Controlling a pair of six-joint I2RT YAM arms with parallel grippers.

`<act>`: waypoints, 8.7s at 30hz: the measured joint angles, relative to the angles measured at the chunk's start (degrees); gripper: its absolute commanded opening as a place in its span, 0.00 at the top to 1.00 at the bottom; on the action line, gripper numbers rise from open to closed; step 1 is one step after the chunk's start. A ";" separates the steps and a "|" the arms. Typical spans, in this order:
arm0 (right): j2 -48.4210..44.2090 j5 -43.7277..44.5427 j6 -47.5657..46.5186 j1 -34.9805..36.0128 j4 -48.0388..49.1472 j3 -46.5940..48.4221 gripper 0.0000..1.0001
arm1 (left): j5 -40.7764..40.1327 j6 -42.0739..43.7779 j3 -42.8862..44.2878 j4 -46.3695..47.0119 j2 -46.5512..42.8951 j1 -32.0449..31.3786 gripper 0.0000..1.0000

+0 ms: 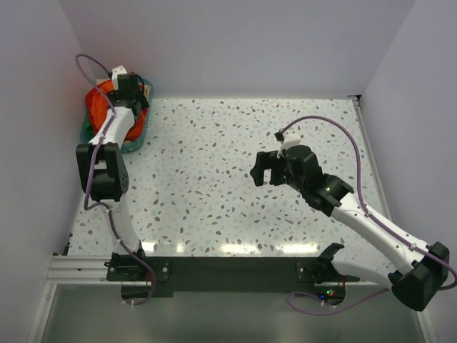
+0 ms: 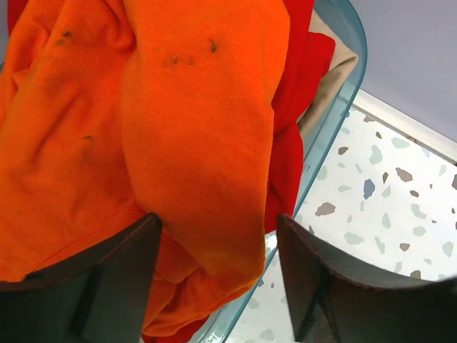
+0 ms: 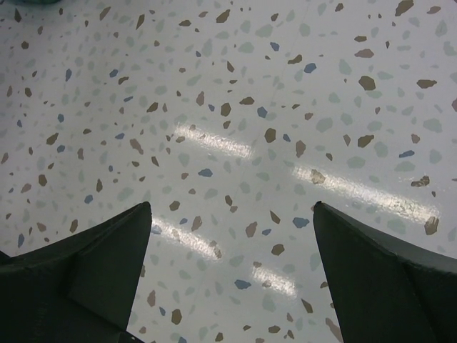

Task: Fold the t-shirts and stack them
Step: Grab the tshirt from the pile, then move the tshirt to the center of the board, then flatten the tshirt out

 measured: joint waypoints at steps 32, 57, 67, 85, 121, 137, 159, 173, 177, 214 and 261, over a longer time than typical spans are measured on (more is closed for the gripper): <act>0.63 -2.58 -0.24 0.00 1.77 0.26 0.01 | 7.43 5.90 1.40 -0.33 -28.59 -0.11 1.00; -1.53 3.23 2.08 0.00 0.35 3.78 0.03 | 21.14 -1.38 4.81 -1.70 -11.37 -35.93 0.55; 6.60 3.85 6.95 0.00 -0.24 -2.43 0.12 | 17.59 -8.04 -12.85 -4.20 -13.94 -32.44 0.35; 31.04 3.65 12.07 2.86 11.32 -4.48 0.16 | 14.86 -17.42 -45.46 5.97 -23.85 -21.81 0.37; 10.67 16.72 6.36 -5.68 -6.45 -2.14 1.00 | 7.65 -15.76 -35.89 0.57 -21.64 -15.28 1.00; 12.41 11.78 1.77 -11.19 -12.28 5.29 1.00 | 12.50 -9.14 -14.97 -8.11 -14.58 -9.70 1.00; 31.76 10.23 -9.68 -23.80 -8.20 70.20 1.00 | 20.98 -9.77 23.45 0.02 -13.07 -5.11 1.00; -12.09 -5.16 5.03 -23.61 -8.09 -5.35 1.00 | 20.52 -17.55 -50.60 7.30 -54.90 -4.63 0.90; -22.75 -11.78 9.84 -23.65 -11.78 -19.30 0.67 | 19.26 -22.69 -69.09 4.61 -63.67 -4.39 0.41; 2.71 3.39 11.15 -26.95 -7.30 -13.27 0.31 | 6.99 -39.39 -83.67 -0.15 -67.04 -18.75 0.77; 4.96 -2.69 12.31 -33.42 0.15 -21.24 0.45 | 4.33 -33.09 -76.17 -6.82 -63.04 -6.78 1.00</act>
